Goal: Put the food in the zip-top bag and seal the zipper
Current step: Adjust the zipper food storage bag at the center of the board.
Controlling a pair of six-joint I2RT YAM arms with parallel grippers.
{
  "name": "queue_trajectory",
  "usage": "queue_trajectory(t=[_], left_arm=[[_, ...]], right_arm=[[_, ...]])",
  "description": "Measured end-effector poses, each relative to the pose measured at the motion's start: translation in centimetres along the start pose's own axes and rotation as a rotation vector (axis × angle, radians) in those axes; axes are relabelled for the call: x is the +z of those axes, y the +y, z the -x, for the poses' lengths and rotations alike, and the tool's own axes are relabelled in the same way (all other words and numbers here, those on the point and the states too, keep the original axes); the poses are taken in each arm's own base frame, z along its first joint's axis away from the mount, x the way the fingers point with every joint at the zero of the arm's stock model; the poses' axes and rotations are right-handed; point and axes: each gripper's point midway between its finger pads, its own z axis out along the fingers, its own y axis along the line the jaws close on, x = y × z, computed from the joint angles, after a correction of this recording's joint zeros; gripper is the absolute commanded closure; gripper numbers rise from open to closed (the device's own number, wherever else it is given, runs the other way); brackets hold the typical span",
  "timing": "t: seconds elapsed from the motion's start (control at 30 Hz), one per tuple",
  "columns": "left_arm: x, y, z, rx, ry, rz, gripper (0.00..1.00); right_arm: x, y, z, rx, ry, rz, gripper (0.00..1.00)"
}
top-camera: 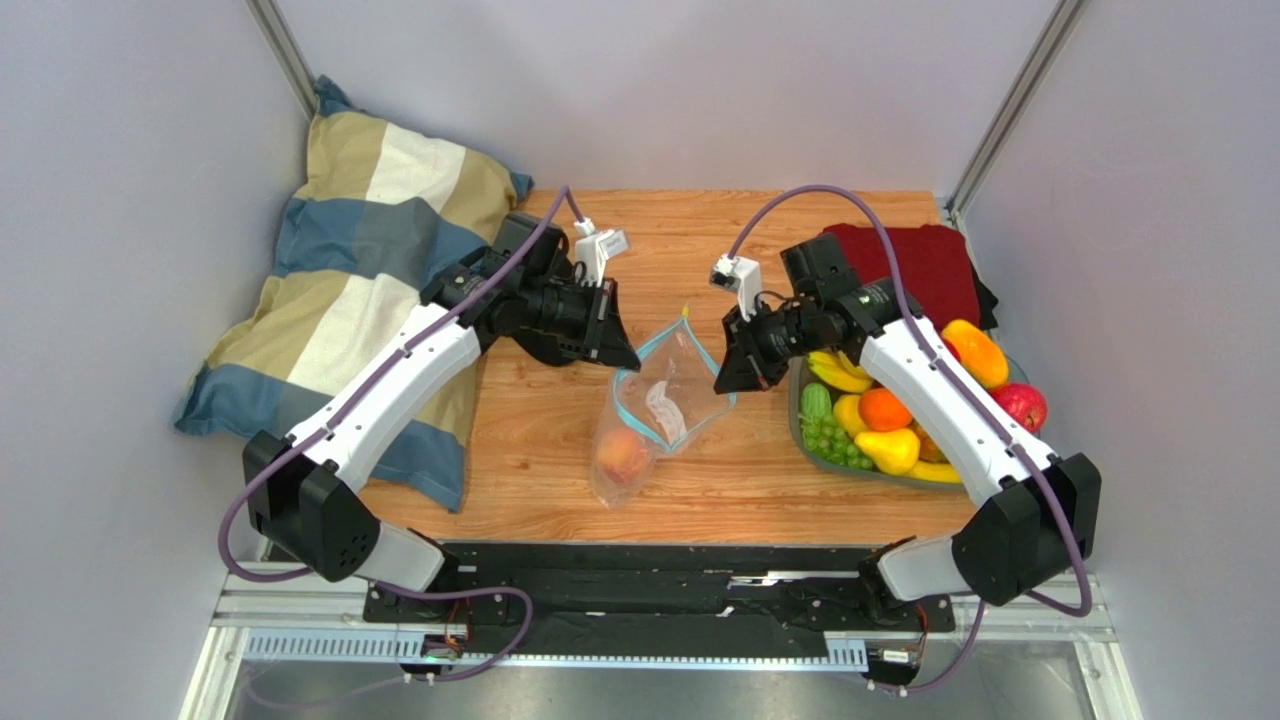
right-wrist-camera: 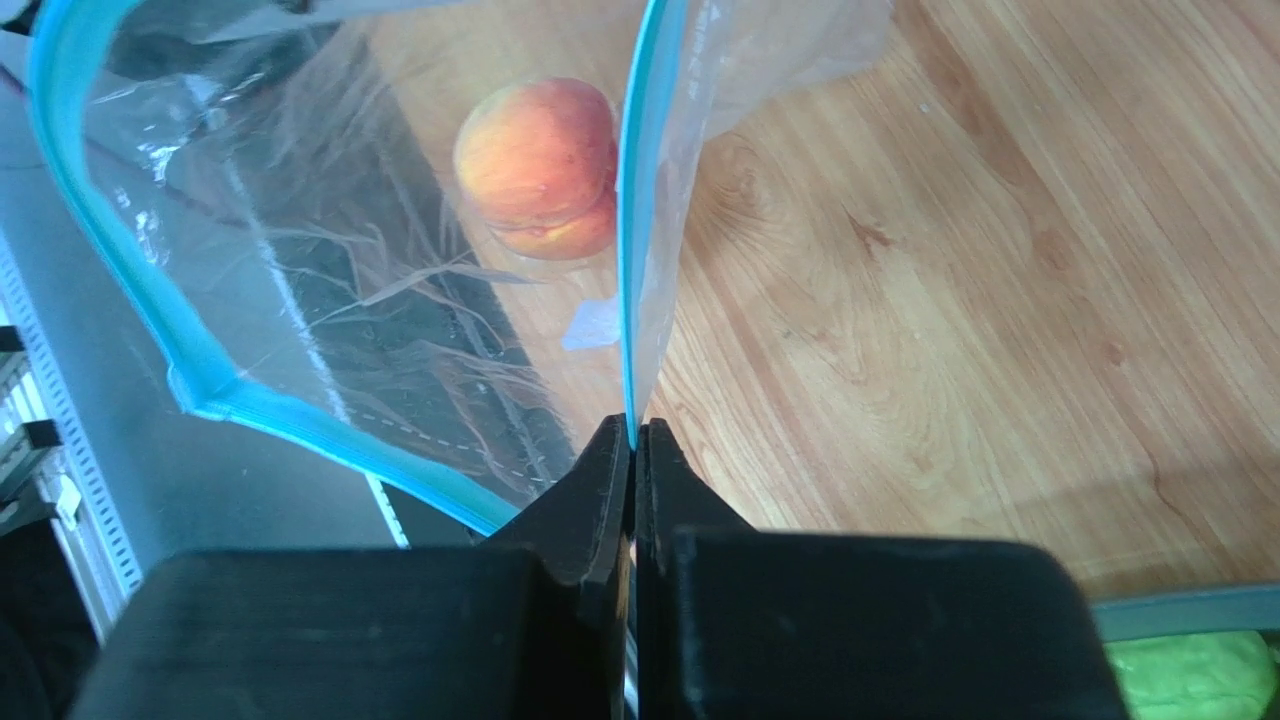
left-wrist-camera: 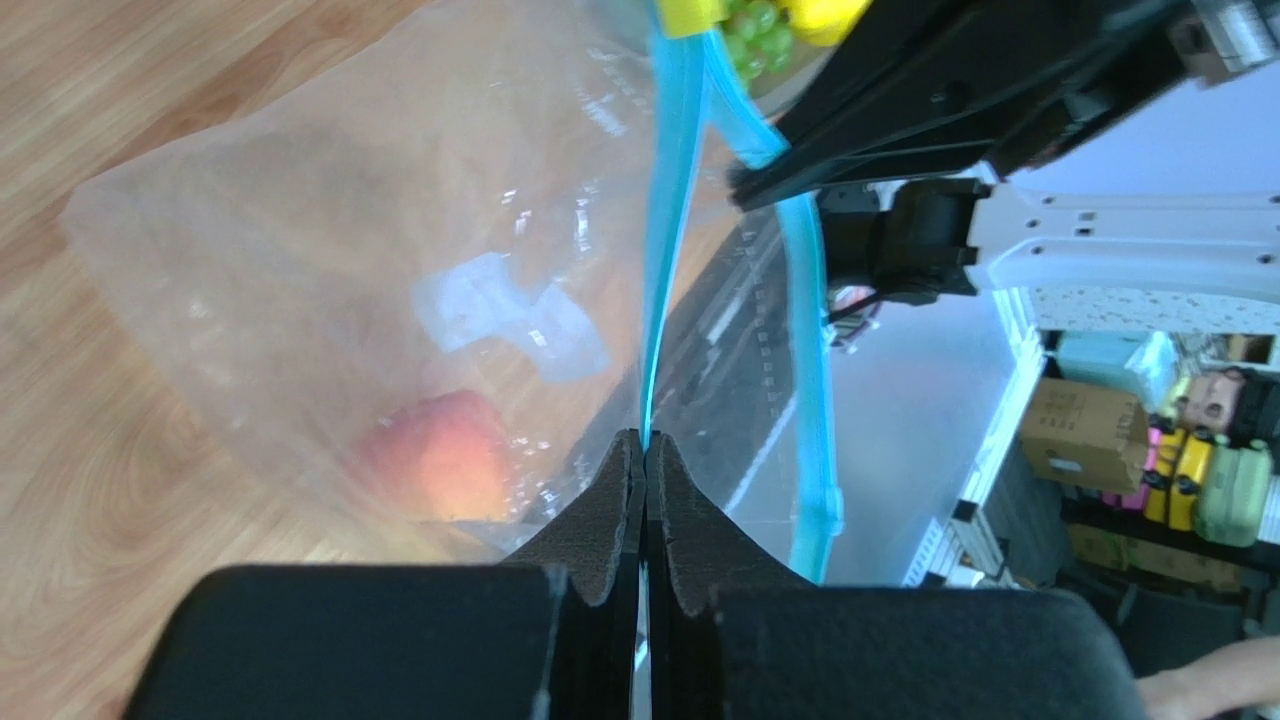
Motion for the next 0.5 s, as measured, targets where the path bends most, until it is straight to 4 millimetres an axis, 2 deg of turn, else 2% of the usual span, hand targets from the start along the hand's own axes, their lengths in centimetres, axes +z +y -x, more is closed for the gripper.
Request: queue_trajectory(t=[0.17, 0.27, 0.33, 0.4, 0.43, 0.5], left_arm=[[-0.5, 1.6, -0.4, 0.001, -0.003, 0.104, 1.00], [-1.0, 2.2, 0.0, 0.018, -0.031, 0.157, 1.00], [-1.1, 2.5, 0.1, 0.023, -0.041, 0.177, 1.00], [-0.9, 2.9, 0.1, 0.020, -0.040, 0.189, 1.00], [-0.8, 3.1, 0.2, 0.019, -0.040, 0.192, 1.00], [-0.5, 3.4, 0.3, 0.013, -0.038, 0.199, 1.00]], right_arm=[[-1.2, 0.7, 0.7, -0.024, -0.028, 0.021, 1.00], [-2.5, 0.2, 1.5, -0.053, -0.060, -0.010, 0.99], [-2.9, -0.3, 1.8, -0.072, -0.068, -0.027, 0.92], [-2.7, -0.8, 1.8, -0.079, -0.055, -0.042, 0.58], [-2.7, -1.1, 1.8, -0.076, -0.044, -0.049, 0.30], [-2.6, -1.9, 1.6, -0.072, -0.016, -0.062, 0.20]])
